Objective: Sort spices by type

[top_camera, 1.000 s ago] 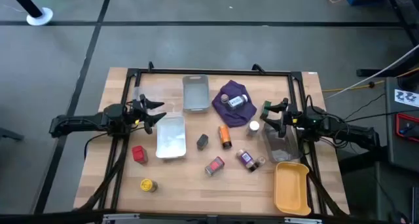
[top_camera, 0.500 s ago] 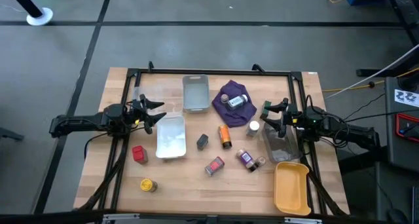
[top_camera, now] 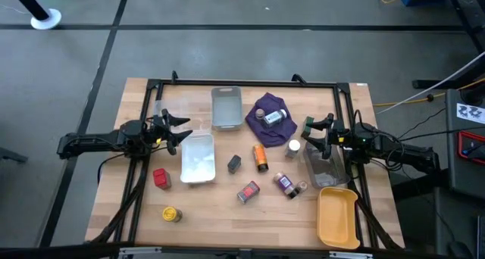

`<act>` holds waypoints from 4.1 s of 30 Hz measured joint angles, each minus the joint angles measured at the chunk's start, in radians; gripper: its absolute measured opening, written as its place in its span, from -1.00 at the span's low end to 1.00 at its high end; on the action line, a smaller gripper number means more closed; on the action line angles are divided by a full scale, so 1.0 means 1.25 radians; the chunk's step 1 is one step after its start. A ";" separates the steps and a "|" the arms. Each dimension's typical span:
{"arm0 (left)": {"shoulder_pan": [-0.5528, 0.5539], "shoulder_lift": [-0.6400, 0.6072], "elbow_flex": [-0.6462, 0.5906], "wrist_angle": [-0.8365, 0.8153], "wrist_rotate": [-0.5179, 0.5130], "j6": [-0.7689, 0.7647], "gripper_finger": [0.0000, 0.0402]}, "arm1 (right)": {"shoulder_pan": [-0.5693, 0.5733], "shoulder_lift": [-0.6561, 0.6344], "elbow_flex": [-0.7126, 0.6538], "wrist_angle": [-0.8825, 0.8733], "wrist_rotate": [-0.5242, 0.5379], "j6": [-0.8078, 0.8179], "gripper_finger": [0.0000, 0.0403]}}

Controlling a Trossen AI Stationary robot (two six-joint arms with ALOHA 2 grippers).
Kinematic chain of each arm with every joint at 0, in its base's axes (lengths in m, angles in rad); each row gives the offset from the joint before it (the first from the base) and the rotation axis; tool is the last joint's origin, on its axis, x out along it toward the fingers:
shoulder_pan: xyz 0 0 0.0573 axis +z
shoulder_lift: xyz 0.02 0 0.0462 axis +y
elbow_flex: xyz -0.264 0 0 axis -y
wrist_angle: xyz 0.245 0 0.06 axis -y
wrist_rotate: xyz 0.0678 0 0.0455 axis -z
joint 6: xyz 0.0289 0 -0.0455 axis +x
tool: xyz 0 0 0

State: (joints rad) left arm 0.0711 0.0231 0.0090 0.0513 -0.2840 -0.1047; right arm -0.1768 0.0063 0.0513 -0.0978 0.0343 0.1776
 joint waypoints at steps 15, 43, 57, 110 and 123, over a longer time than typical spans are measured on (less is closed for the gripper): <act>0.000 0.000 0.000 0.000 0.000 0.000 0.17 | 0.000 0.000 0.000 0.000 0.000 0.000 0.46; 0.000 0.000 0.000 0.001 0.000 -0.007 0.17 | 0.000 0.000 0.005 0.068 0.009 0.000 0.46; 0.000 0.000 0.000 0.002 0.000 -0.006 0.17 | 0.000 0.182 0.236 -0.120 0.029 -0.080 0.46; 0.000 0.000 0.000 0.001 0.000 -0.006 0.17 | -0.241 1.076 0.824 -0.927 0.269 -0.915 0.46; 0.000 0.000 0.000 0.000 0.000 -0.006 0.17 | -0.240 1.161 0.799 -0.859 0.208 -1.009 0.46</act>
State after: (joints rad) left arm 0.0710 0.0231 0.0090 0.0517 -0.2840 -0.1127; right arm -0.4770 1.4573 1.0500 -1.1718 0.2939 -1.0832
